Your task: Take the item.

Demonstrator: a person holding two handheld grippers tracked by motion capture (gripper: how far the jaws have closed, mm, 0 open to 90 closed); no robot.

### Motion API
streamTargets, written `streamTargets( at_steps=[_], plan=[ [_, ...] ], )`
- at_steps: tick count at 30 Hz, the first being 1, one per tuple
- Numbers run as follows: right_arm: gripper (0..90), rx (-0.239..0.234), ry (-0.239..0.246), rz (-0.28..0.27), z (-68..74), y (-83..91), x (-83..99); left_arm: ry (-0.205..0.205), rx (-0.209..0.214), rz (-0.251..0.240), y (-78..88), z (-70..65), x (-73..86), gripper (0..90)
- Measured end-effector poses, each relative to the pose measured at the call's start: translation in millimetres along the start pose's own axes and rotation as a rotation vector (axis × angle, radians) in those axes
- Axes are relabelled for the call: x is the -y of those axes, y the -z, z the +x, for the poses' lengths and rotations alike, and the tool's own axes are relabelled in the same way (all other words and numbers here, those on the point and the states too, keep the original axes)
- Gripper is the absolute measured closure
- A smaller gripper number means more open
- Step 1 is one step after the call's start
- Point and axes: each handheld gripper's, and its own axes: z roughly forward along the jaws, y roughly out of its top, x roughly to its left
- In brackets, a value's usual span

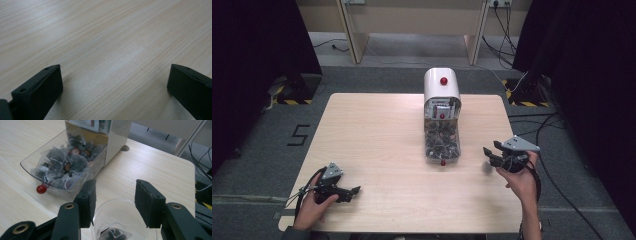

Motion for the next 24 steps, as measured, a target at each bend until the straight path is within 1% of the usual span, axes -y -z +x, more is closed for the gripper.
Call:
streamTargets(
  at_steps=[2, 3, 6, 8, 9, 11, 17, 22, 24],
  plan=[
    [51.4, -0.004, 0.004, 0.0, 0.6, 0.0, -0.6, 0.0, 0.0, 0.0, 0.0, 0.0, 0.0, 0.0],
    [49.9, -0.012, 0.01, -0.004, 3.8, -1.2, -1.8, 0.0, 0.0, 0.0, 0.0, 0.0, 0.0, 0.0],
    [47.9, -0.023, 0.018, 0.002, 7.3, -3.4, -2.7, 0.0, 0.0, 0.0, 0.0, 0.0, 0.0, 0.0],
    [46.8, -0.03, 0.014, 0.004, 10.6, -5.0, -3.3, 0.0, 0.0, 0.0, 0.0, 0.0, 0.0, 0.0],
    [46.4, -0.029, 0.021, 0.001, 11.2, -5.7, -3.7, 0.0, 0.0, 0.0, 0.0, 0.0, 0.0, 0.0],
    [46.1, -0.032, 0.021, 0.002, 13.1, -6.1, -4.2, 0.0, 0.0, 0.0, 0.0, 0.0, 0.0, 0.0],
    [44.7, -0.053, 0.044, -0.004, 23.5, -7.9, -7.7, 0.0, 0.0, 0.0, 0.0, 0.0, 0.0, 0.0],
    [44.3, -0.069, 0.064, 0.008, 32.1, -11.1, -7.7, 0.0, 0.0, 0.0, 0.0, 0.0, 0.0, 0.0],
    [44.2, -0.076, 0.063, 0.011, 34.3, -11.6, -7.6, 0.0, 0.0, 0.0, 0.0, 0.0, 0.0, 0.0]
  ],
)
